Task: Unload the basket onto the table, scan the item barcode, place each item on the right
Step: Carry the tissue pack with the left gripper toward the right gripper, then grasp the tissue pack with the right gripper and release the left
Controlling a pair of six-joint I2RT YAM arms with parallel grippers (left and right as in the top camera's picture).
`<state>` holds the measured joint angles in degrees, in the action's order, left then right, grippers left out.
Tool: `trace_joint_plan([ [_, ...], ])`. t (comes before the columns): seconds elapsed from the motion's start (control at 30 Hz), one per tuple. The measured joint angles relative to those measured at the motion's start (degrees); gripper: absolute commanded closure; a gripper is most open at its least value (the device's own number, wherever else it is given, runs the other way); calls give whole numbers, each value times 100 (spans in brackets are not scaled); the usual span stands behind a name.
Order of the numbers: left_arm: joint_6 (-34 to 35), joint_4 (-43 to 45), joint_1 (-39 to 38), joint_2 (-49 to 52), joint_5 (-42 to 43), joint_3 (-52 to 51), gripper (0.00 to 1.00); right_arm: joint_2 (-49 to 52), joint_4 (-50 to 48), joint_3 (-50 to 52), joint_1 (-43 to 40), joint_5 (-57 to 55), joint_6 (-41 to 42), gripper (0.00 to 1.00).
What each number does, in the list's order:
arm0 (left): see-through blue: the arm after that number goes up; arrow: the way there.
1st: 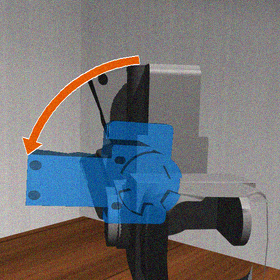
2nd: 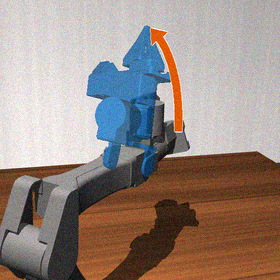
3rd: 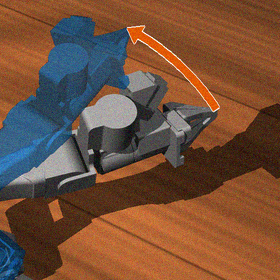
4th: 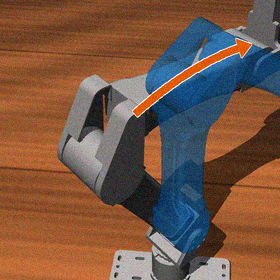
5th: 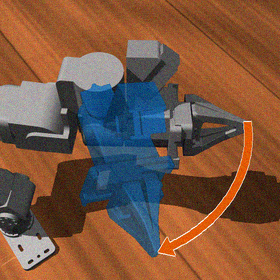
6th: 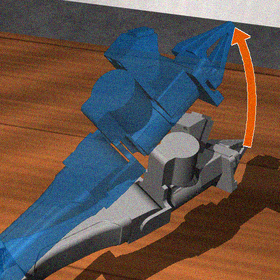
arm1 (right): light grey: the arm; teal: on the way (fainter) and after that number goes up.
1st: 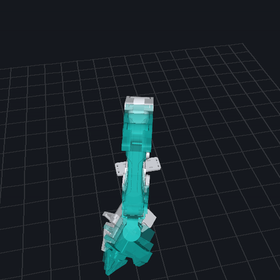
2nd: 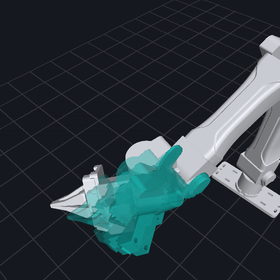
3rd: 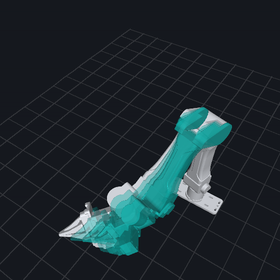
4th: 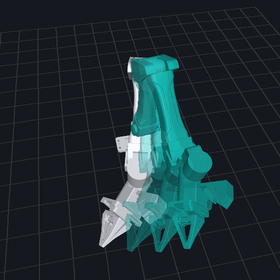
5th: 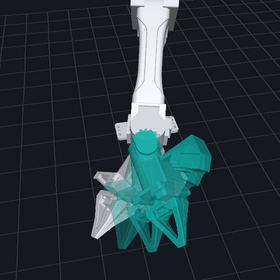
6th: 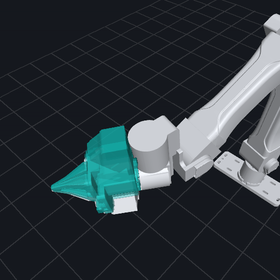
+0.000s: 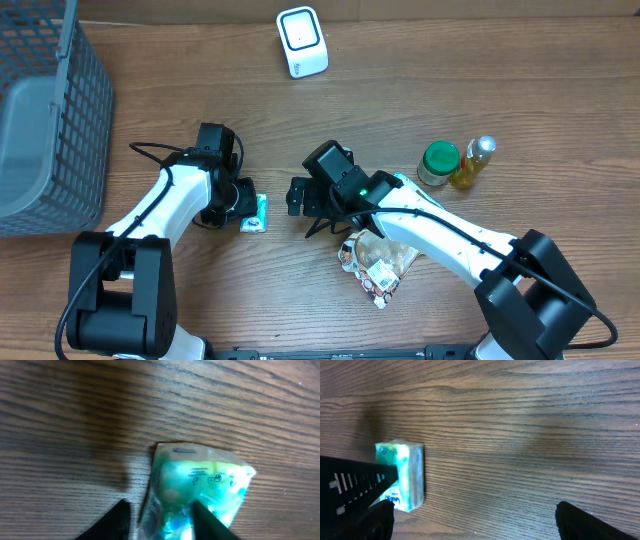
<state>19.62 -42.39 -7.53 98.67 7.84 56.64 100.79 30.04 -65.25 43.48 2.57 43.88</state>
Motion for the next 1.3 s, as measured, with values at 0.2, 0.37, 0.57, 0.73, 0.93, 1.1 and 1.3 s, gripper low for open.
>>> trace_joint_plan([
  [0.2, -28, -4, 0, 0, 7, -4, 71, -2, -4, 0, 0, 0, 0, 0],
  [0.37, -131, -24, 0, 0, 15, -4, 89, 0, -4, 0, 0, 0, 0, 0],
  [0.57, -160, -26, 0, -4, 50, -4, 96, -2, -4, 0, 0, -2, 2, 4],
  [0.73, -160, -26, 0, -4, 208, -4, 96, -2, -9, 0, 2, 33, -4, 29],
  [0.93, -363, -31, 0, -4, 678, -4, 96, 0, -79, 0, 0, 151, -48, 78],
  [1.1, -925, -20, 0, -4, 1513, -11, 96, 0, -94, 2, -7, 503, -26, 47],
  [1.3, -1180, 28, 0, -4, 2354, -15, 96, 0, -90, 2, -4, 695, -57, 46],
])
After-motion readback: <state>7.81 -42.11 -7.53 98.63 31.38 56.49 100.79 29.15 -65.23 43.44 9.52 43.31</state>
